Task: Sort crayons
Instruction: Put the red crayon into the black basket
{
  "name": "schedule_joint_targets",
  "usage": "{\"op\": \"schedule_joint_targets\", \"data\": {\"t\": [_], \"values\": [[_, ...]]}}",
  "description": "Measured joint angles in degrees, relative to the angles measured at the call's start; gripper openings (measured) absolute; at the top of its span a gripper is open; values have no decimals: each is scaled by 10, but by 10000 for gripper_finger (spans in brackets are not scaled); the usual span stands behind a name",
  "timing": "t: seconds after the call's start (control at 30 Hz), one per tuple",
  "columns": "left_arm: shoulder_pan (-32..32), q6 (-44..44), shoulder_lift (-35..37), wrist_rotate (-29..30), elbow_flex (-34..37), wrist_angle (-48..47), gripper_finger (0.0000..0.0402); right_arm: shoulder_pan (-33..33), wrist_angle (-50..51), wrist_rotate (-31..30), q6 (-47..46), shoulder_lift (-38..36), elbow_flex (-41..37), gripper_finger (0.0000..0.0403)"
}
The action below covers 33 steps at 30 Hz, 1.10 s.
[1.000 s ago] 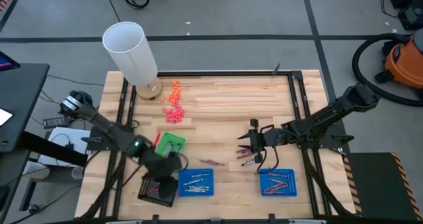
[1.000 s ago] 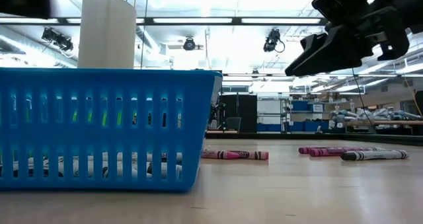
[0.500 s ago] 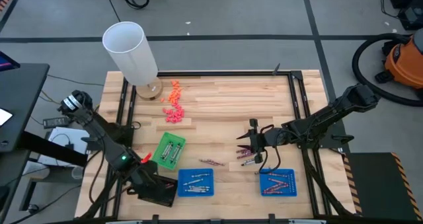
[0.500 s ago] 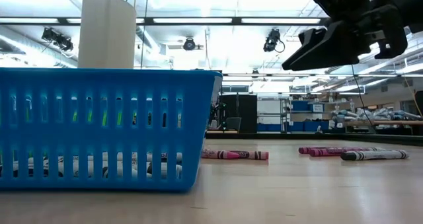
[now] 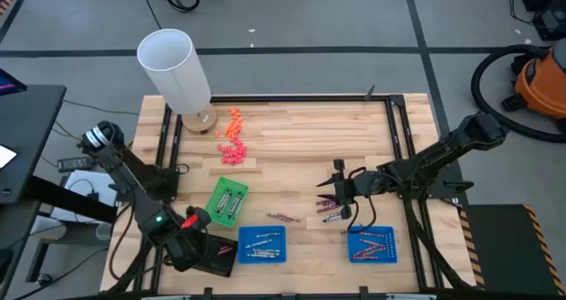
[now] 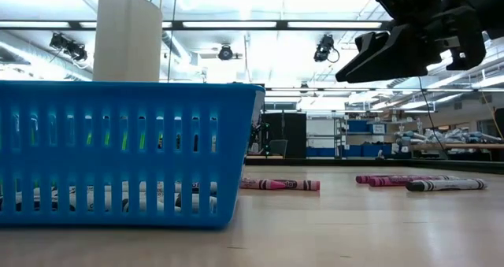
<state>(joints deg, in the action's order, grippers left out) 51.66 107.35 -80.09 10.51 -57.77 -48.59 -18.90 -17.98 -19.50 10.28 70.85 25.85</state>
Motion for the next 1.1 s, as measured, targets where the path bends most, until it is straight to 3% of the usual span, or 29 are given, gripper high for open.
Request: {"op": "schedule_joint_targets", "data": {"t": [0.47, 0.7, 0.97, 1.1], "values": [[100, 74, -2, 173, 136, 251, 39, 0, 0, 2, -2, 0, 0, 145], [125, 177, -2, 220, 162, 254, 44, 0, 0, 12, -2, 0, 0, 145], [121, 179, 0, 216, 164, 267, 126, 0, 1, 12, -2, 0, 0, 145], [120, 127, 21, 231, 157, 311, 160, 0, 1, 12, -2, 0, 0, 145]]}}
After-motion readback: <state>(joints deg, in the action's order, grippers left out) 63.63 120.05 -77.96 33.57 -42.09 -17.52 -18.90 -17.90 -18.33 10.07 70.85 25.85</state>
